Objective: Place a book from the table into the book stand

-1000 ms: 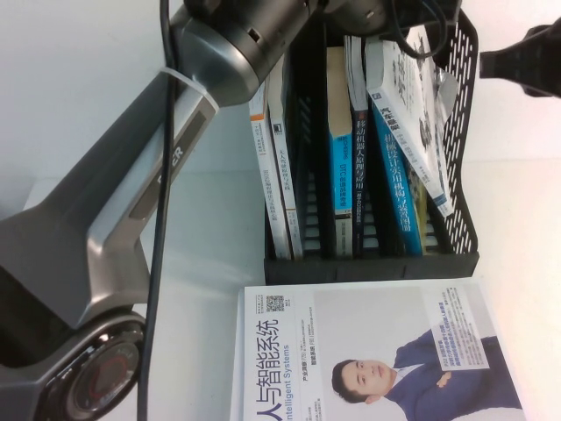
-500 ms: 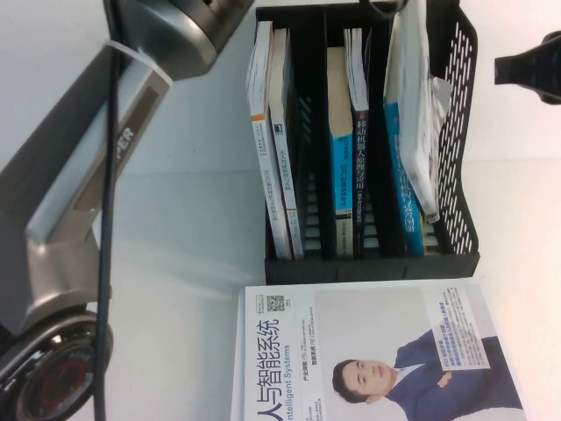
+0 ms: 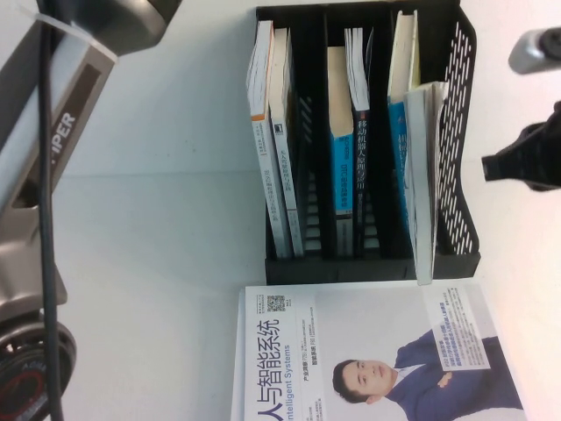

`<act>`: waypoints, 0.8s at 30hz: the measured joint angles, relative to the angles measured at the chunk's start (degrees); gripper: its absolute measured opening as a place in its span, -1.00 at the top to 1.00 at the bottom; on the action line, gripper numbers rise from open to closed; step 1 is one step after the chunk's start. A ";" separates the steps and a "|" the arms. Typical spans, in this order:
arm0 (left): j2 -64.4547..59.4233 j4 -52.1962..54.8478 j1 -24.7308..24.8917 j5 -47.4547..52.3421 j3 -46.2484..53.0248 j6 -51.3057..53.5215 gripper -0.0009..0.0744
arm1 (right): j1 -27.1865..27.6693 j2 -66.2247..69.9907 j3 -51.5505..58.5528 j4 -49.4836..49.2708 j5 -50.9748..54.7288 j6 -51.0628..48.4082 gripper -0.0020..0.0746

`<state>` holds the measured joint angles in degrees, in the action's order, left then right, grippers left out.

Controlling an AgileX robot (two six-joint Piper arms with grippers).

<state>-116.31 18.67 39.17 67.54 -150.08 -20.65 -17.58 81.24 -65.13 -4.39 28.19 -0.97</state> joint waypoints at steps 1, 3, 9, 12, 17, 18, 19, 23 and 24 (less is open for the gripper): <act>0.27 -0.42 0.00 0.57 0.00 0.75 0.22 | 0.00 -1.07 1.96 -3.06 -1.24 -3.23 0.96; 1.08 -1.43 0.00 1.61 0.00 2.71 0.37 | 0.00 -3.57 5.87 -8.83 -4.14 -9.17 0.96; 4.21 -4.24 0.00 4.91 0.00 6.94 0.90 | -0.28 -15.64 19.09 -21.06 -16.53 -20.81 0.96; 5.28 -5.45 0.00 4.91 0.00 7.14 0.96 | -2.47 -20.98 25.04 -23.91 -20.16 -21.93 0.95; 7.48 -8.08 0.00 4.95 1.41 7.75 0.97 | -11.65 -25.13 29.31 -25.55 -20.99 -22.43 0.76; 8.11 -8.41 0.00 4.95 2.20 8.28 0.97 | -13.55 -25.13 29.55 -25.79 -21.46 -22.43 0.66; 8.92 -8.69 0.00 4.95 3.39 8.81 0.98 | -15.10 -24.88 29.65 -25.92 -22.00 -22.53 0.55; 13.11 -8.73 0.00 4.95 9.53 10.03 0.98 | -17.06 -22.90 29.76 -27.37 -25.11 -22.57 0.19; 14.13 -8.61 0.00 4.95 11.49 10.14 0.98 | -17.14 -22.06 29.76 -27.95 -25.97 -22.57 0.12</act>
<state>-102.18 10.06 39.17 72.49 -138.59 -10.51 -34.72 59.18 -35.37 -32.34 2.22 -23.54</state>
